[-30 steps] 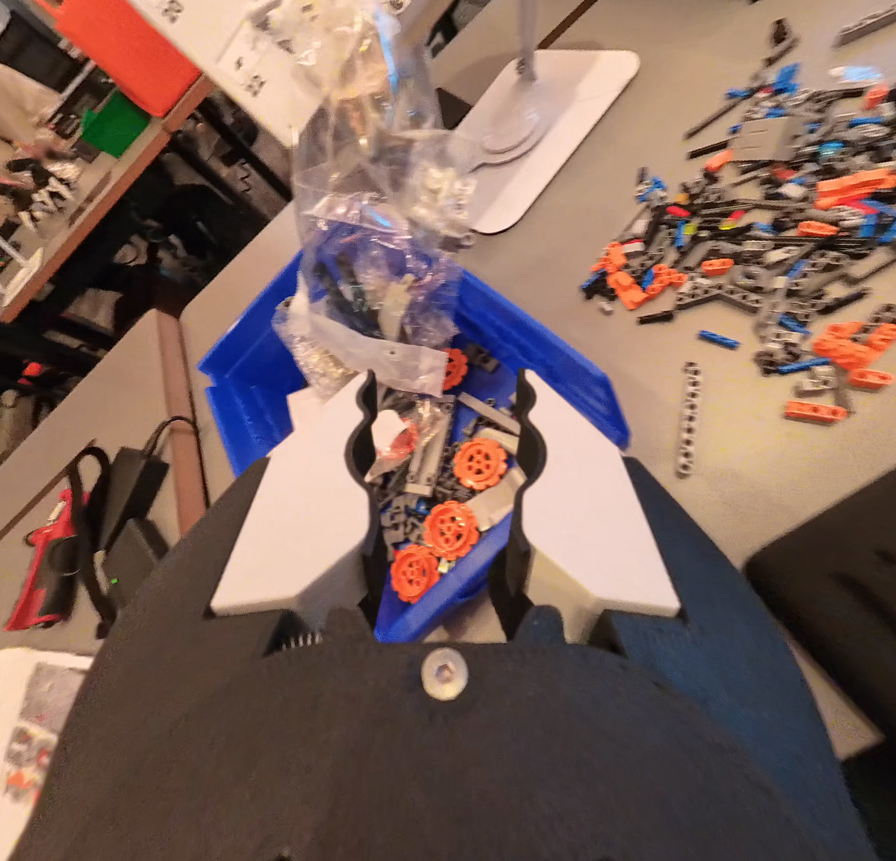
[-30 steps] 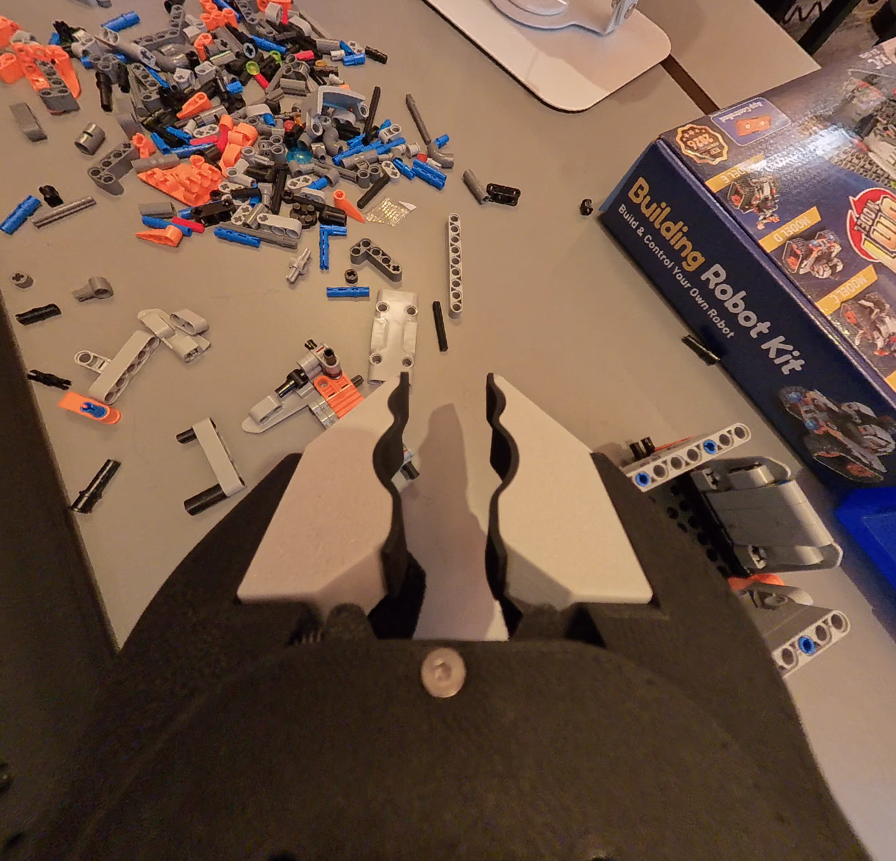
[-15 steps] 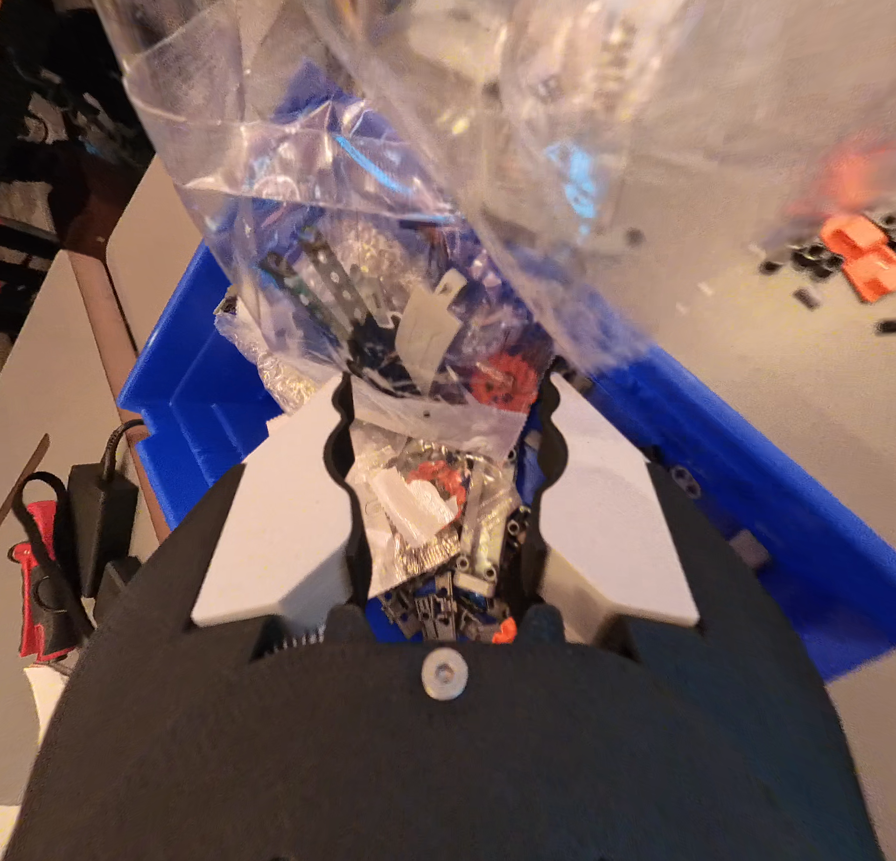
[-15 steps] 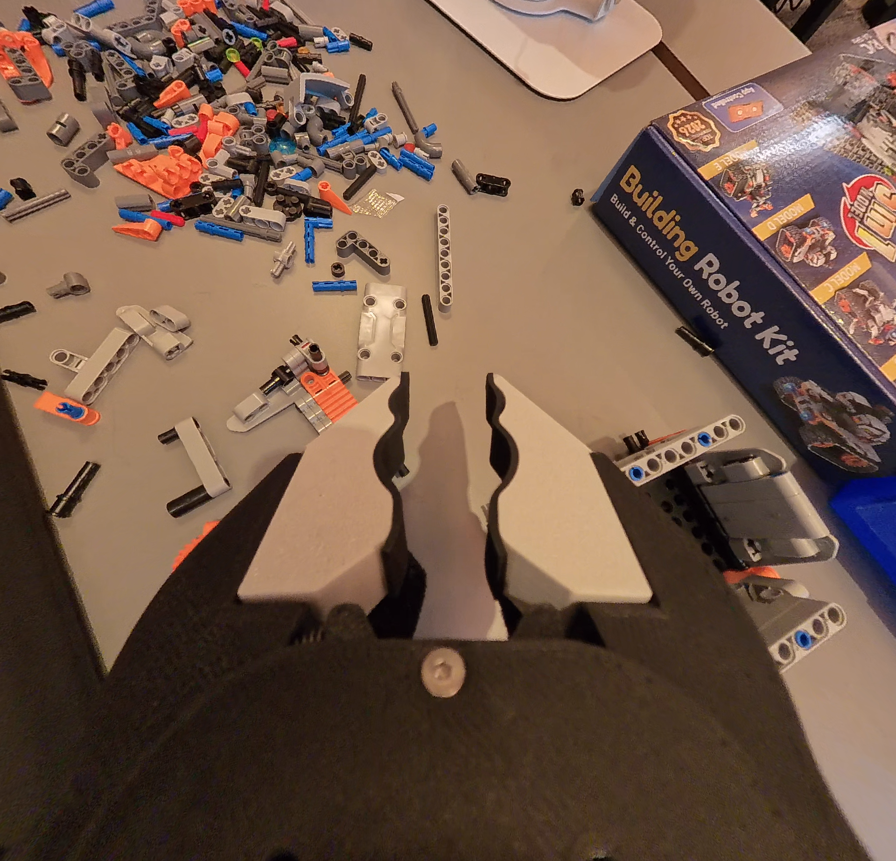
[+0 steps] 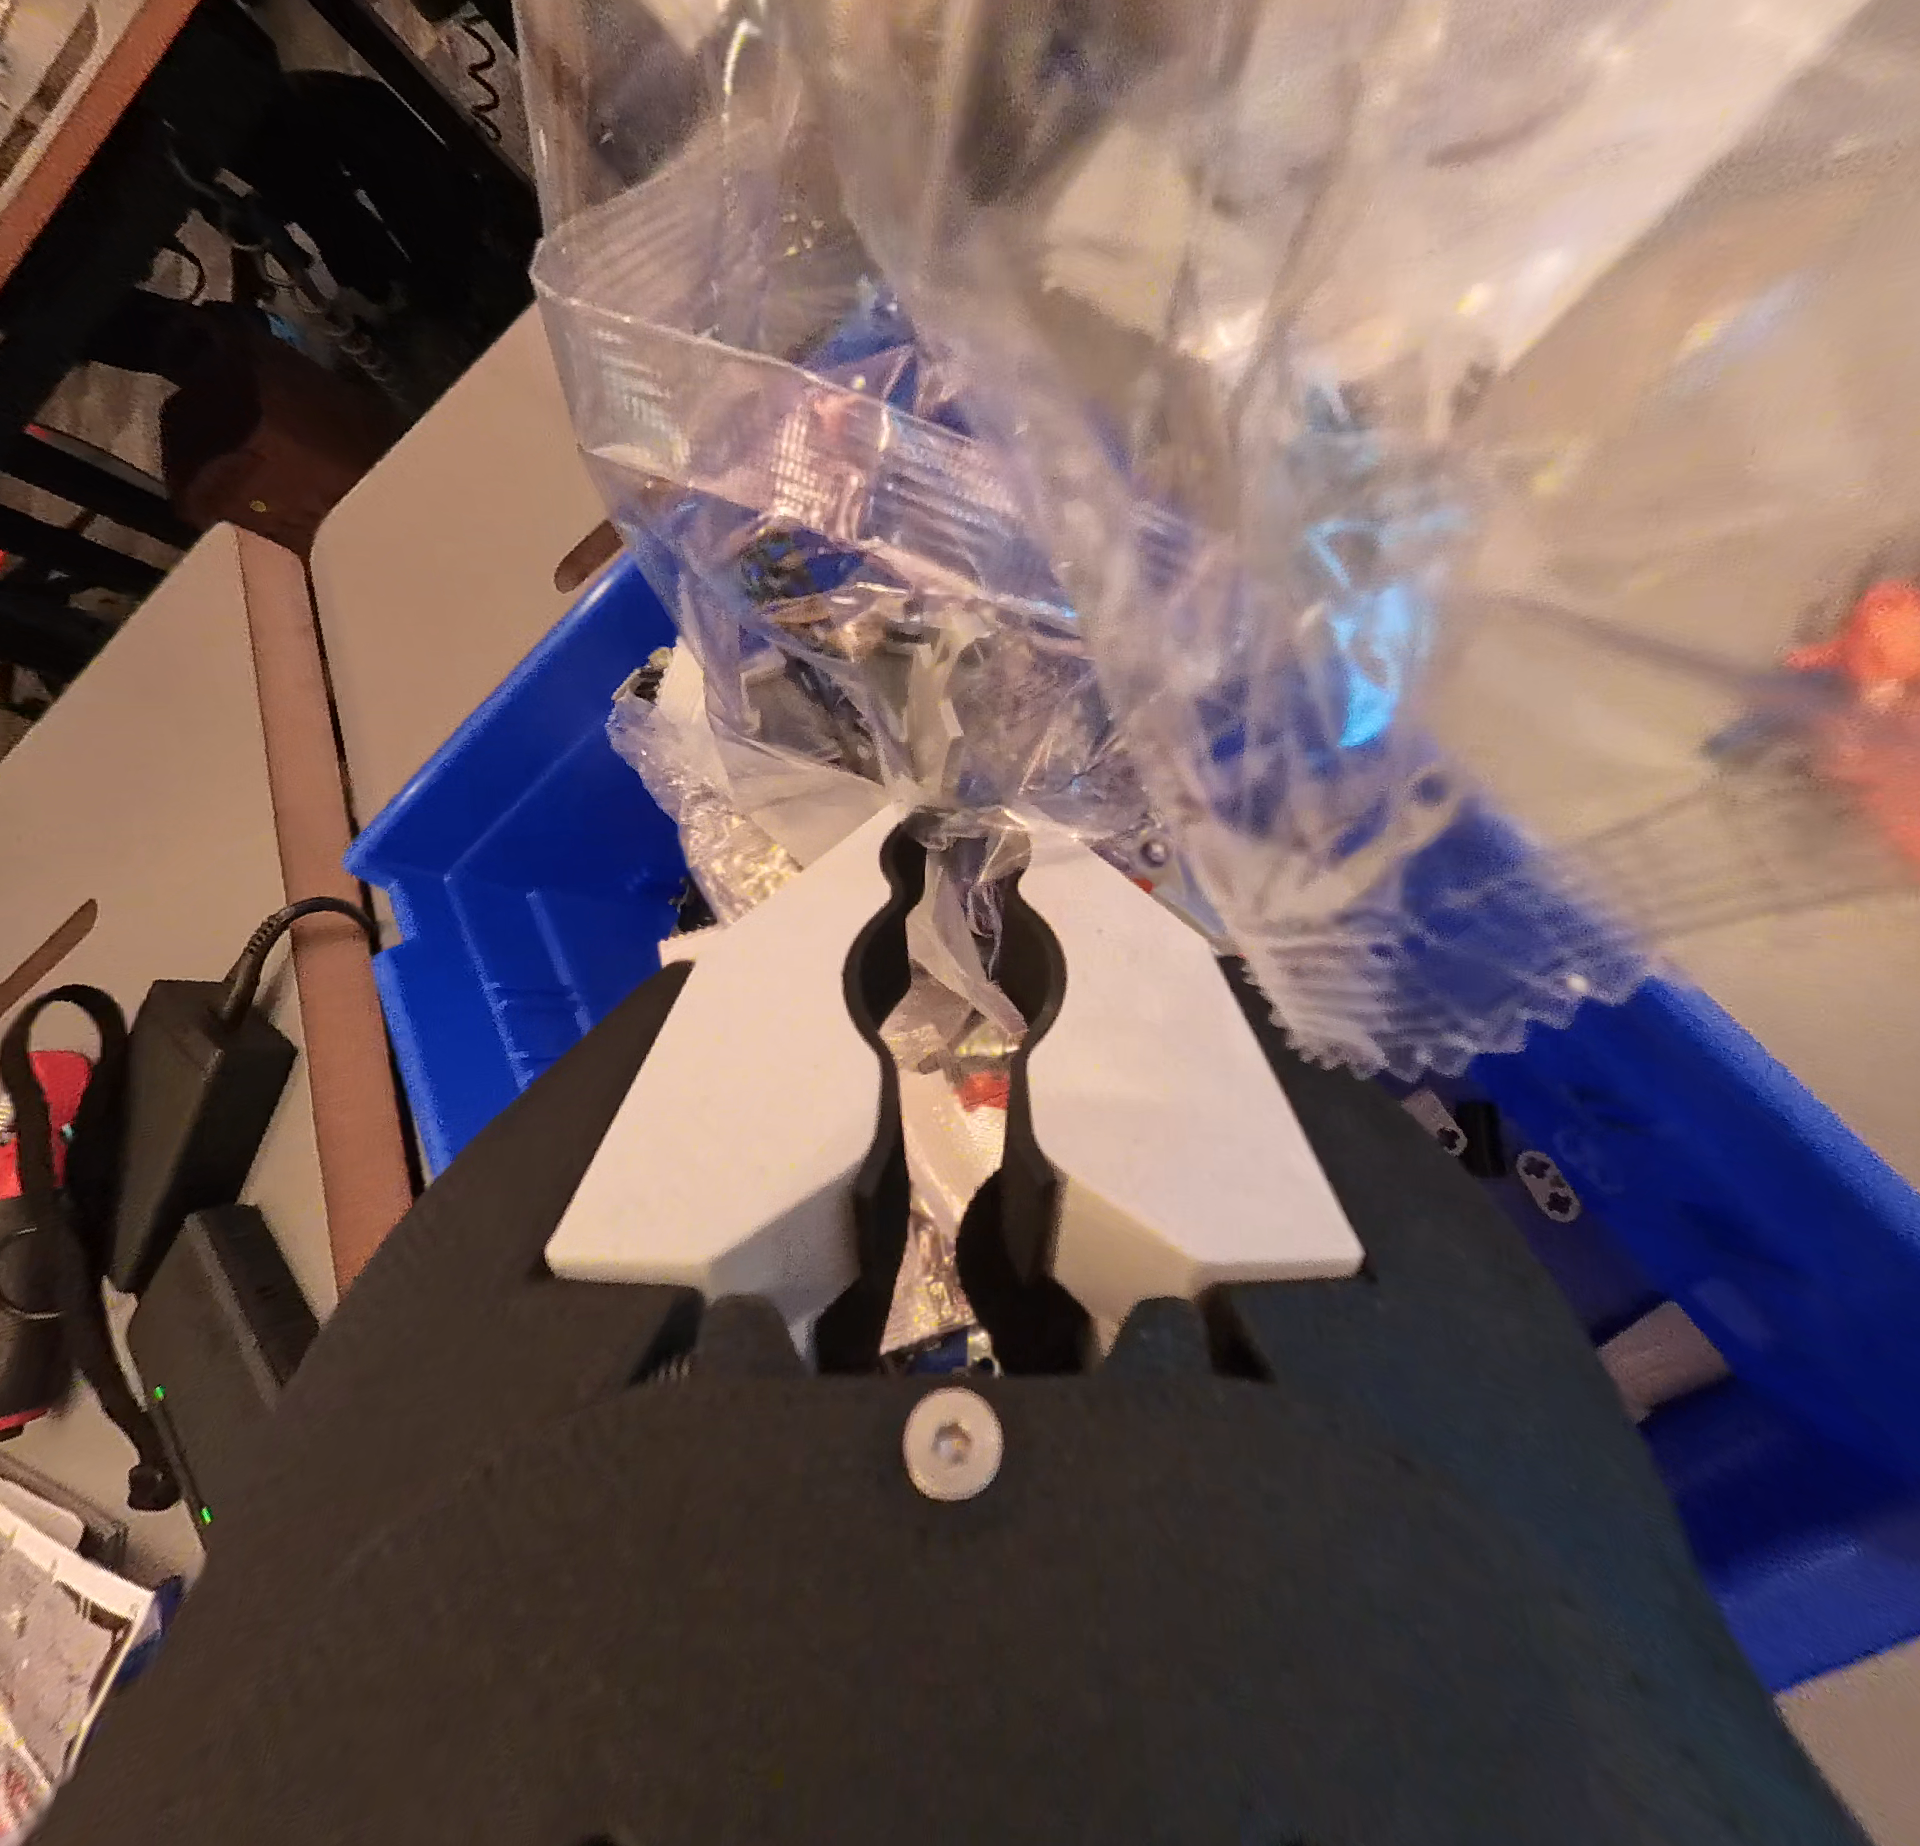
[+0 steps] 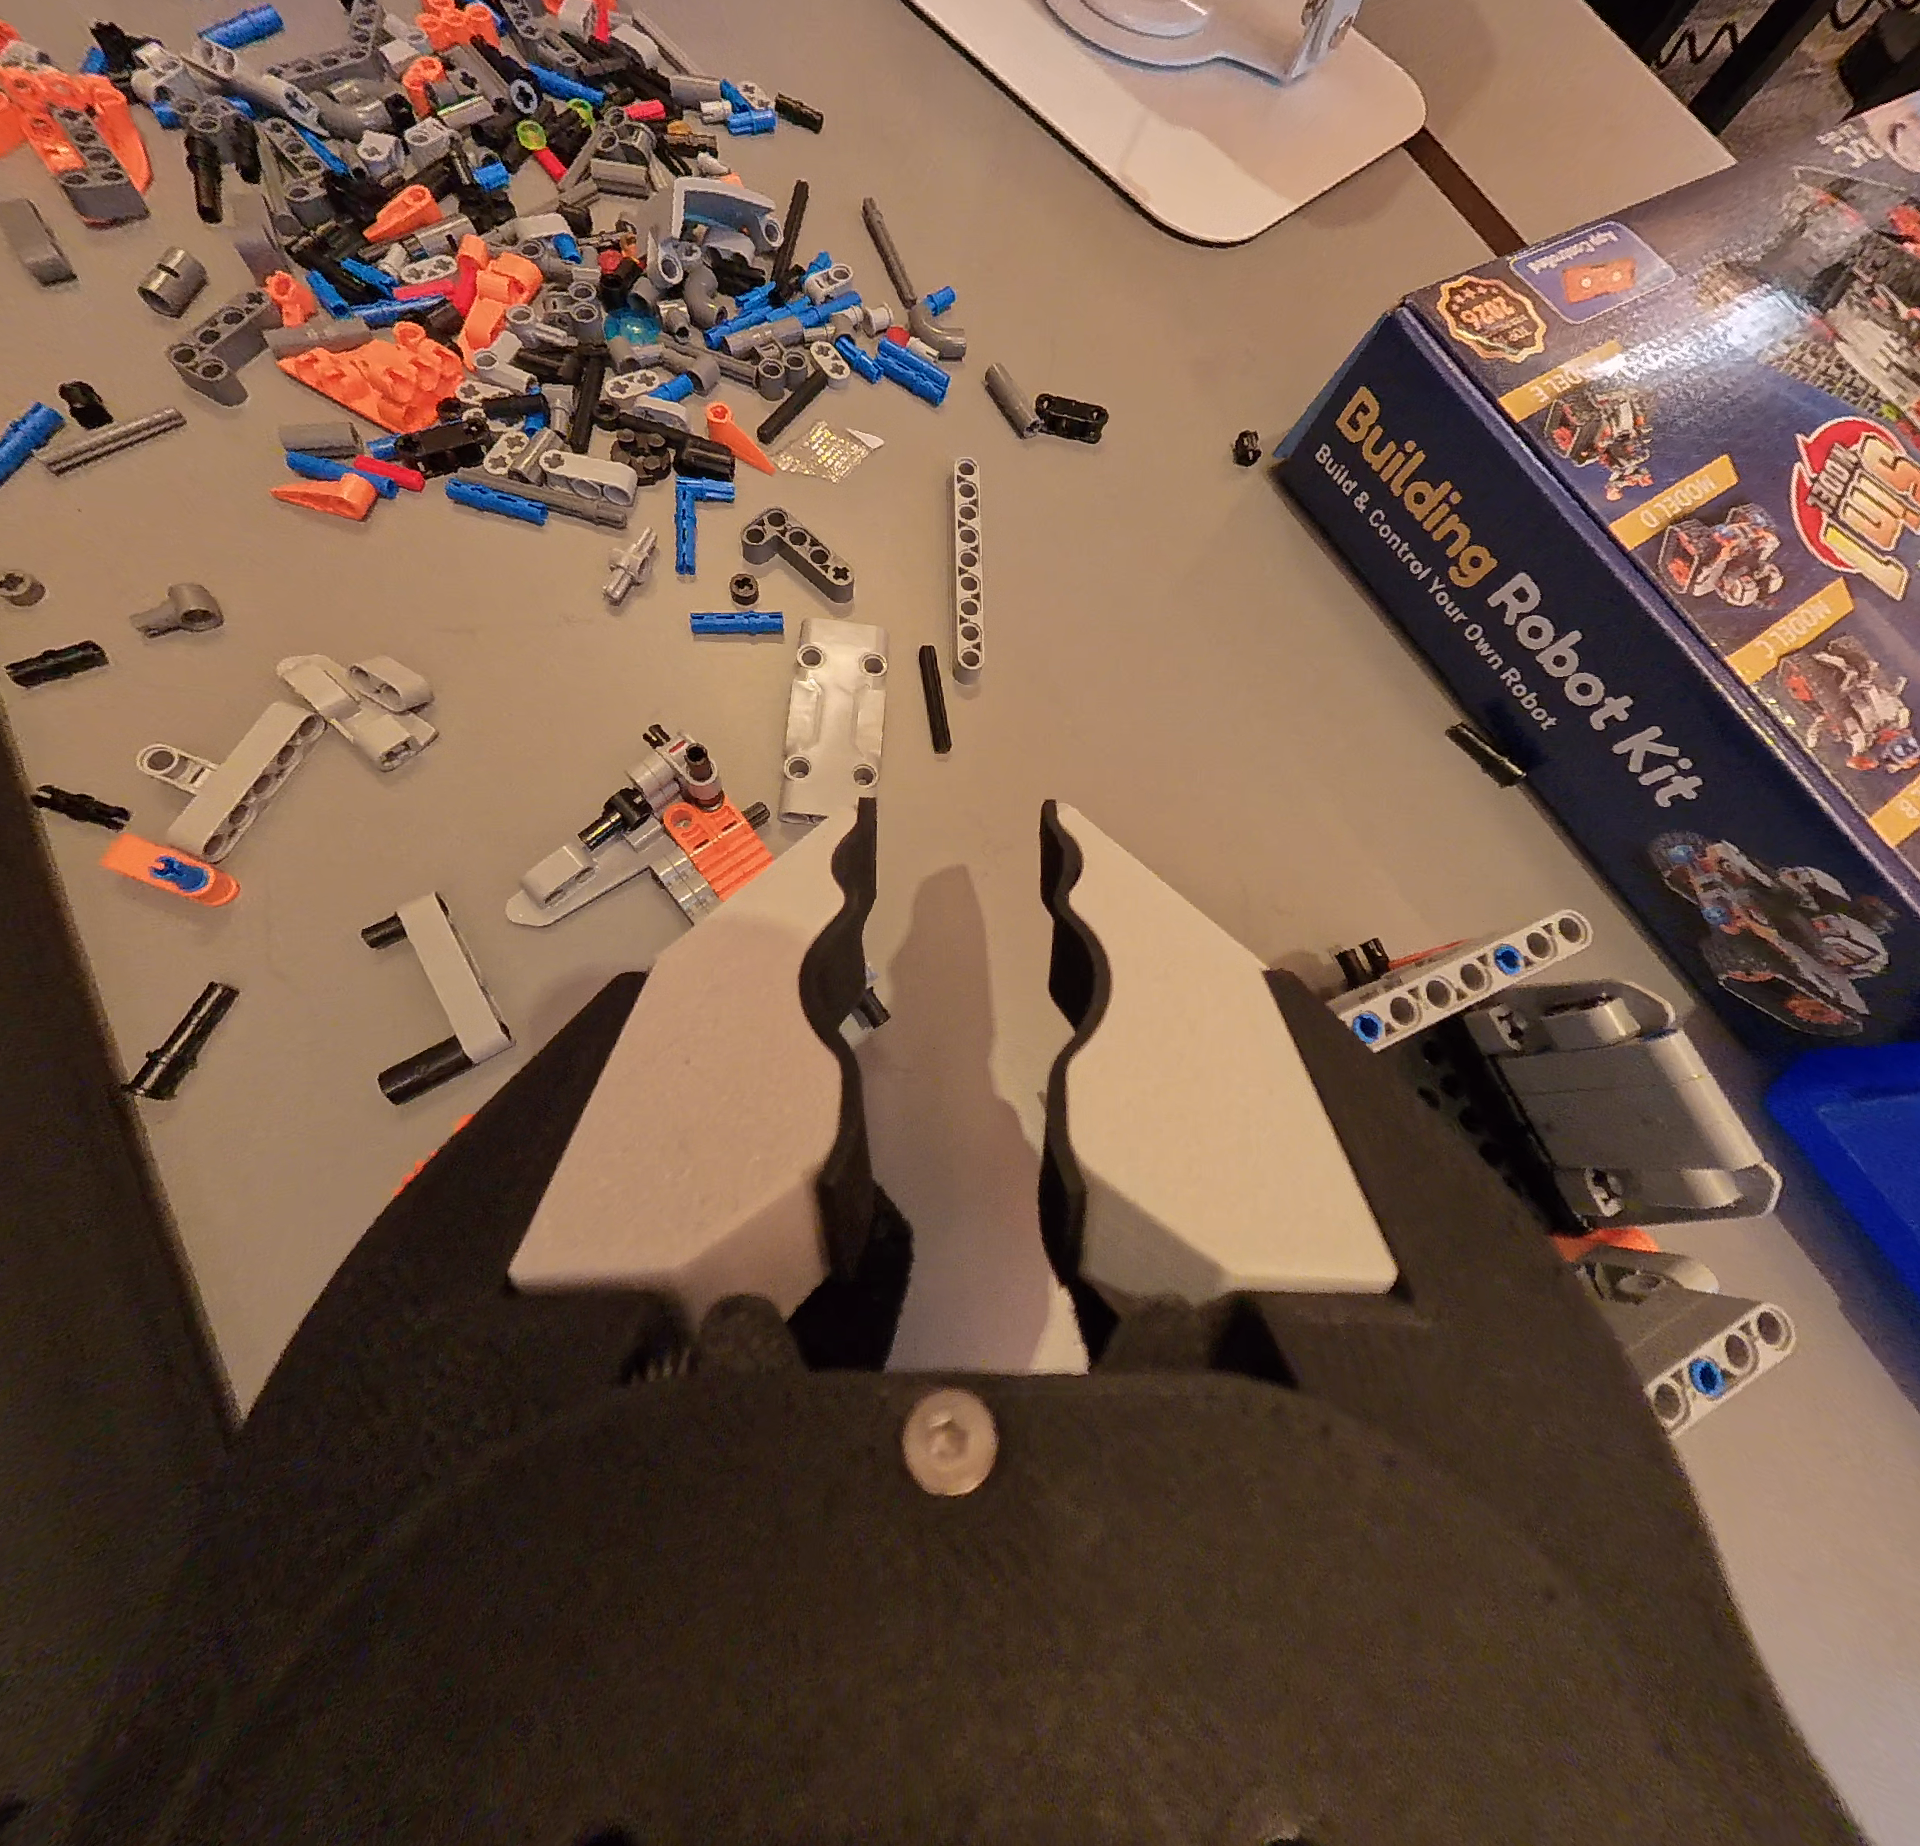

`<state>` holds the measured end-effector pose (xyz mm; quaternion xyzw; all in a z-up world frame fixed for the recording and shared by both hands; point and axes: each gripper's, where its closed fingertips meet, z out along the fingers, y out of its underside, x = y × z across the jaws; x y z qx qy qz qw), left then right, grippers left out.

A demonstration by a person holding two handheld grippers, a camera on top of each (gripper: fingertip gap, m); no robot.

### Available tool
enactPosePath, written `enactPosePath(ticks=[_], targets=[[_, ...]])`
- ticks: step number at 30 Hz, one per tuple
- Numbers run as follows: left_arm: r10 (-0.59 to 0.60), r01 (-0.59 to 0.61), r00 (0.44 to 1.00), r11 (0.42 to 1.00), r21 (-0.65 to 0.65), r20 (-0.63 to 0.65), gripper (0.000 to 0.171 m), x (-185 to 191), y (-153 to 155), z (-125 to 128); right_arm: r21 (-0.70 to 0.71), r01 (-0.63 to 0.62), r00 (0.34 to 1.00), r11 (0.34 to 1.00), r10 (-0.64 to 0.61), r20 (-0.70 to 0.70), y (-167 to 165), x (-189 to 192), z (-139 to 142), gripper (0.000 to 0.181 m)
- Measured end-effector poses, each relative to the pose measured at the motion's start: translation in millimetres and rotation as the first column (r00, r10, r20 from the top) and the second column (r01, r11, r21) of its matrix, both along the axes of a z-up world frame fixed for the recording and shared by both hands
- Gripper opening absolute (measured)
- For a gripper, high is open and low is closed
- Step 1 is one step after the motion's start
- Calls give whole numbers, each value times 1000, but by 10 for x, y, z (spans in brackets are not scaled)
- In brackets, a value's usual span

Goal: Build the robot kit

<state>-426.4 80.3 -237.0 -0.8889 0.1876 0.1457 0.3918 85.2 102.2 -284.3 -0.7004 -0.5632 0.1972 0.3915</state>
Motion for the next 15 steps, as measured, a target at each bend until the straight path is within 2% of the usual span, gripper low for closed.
enactPosePath(ticks=[6, 15], targets=[[9, -14, 994, 999, 46, 108, 7, -129, -40, 231, 0, 6, 1000, 1000, -6, 6, 10, 2, -14, 30], [35, -53, 970, 996, 70, 242, 6, -400, -193, 378, -14, 22, 1000, 1000, -22, 5, 47, 20, -46, 30]])
